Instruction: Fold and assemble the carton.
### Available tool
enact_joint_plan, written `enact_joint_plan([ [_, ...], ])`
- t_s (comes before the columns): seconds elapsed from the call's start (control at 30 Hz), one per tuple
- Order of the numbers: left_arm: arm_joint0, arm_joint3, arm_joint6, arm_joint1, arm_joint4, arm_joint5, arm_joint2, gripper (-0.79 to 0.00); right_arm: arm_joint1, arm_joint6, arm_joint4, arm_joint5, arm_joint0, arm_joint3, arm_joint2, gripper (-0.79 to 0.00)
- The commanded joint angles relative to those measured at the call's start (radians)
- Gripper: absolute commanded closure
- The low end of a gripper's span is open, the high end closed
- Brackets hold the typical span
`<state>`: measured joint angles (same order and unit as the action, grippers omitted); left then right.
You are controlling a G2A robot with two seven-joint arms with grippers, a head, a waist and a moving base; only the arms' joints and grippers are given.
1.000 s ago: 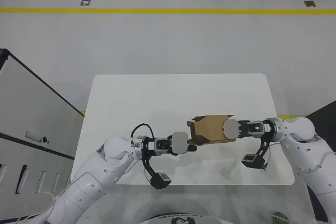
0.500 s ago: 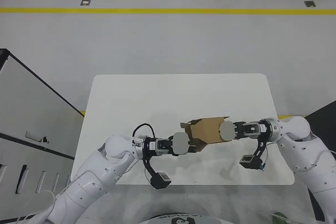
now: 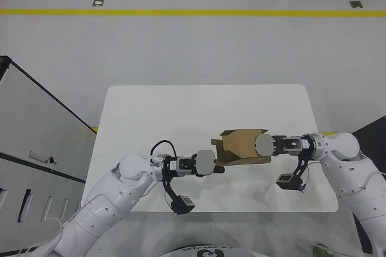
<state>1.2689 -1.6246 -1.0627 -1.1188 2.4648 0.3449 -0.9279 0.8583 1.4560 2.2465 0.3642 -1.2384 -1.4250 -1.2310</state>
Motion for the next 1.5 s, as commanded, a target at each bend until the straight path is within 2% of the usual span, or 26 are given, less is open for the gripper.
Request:
enact_joint_plan([
  [0.0,0.0,0.003,0.0,0.0,0.0,0.001,0.0,-0.785,0.001,0.0,0.0,0.0,0.0,0.0,-0.003,0.0],
  [0.67,-0.006,0.017,-0.007,0.001,-0.011,-0.001,0.003,-0.785,0.012,0.003,-0.002,-0.003,-0.003,0.003,-0.023,0.0],
  [1.47,-0.014,-0.006,-0.001,-0.006,-0.022,0.005,0.027,-0.785,0.027,0.027,0.011,-0.027,-0.016,-0.034,0.006,0.0],
])
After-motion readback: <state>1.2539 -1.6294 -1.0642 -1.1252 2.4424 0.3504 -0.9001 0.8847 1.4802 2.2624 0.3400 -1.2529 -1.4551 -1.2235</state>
